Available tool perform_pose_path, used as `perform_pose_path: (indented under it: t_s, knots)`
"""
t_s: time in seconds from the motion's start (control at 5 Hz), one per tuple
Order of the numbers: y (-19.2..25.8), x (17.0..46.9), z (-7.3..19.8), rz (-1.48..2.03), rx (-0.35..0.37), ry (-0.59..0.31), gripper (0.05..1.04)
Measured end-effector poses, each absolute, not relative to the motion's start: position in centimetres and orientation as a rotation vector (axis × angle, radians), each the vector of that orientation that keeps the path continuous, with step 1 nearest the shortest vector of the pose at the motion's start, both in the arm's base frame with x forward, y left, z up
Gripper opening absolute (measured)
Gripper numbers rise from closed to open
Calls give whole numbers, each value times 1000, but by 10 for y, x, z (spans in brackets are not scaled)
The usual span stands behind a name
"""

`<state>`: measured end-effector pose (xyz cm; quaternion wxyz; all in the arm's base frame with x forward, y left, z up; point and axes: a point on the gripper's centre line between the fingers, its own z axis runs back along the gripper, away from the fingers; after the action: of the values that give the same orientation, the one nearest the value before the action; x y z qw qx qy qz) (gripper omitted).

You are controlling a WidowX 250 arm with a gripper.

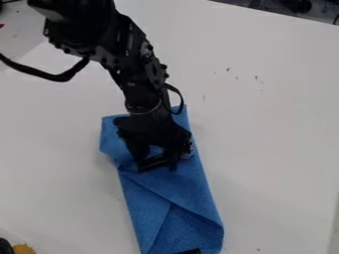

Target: Unfold the cloth from center to top

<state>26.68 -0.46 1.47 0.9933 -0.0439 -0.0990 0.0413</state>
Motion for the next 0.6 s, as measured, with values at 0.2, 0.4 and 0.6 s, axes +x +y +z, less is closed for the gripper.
perform_pose_path:
  t_s: [0.2, 0.4, 0.6]
  knots:
    - [-4, 268, 12, 93, -85, -212, 418]
    - [-3, 269, 12, 78, -73, -211, 249]
    - [-4, 267, 17, 48, -45, -156, 124]
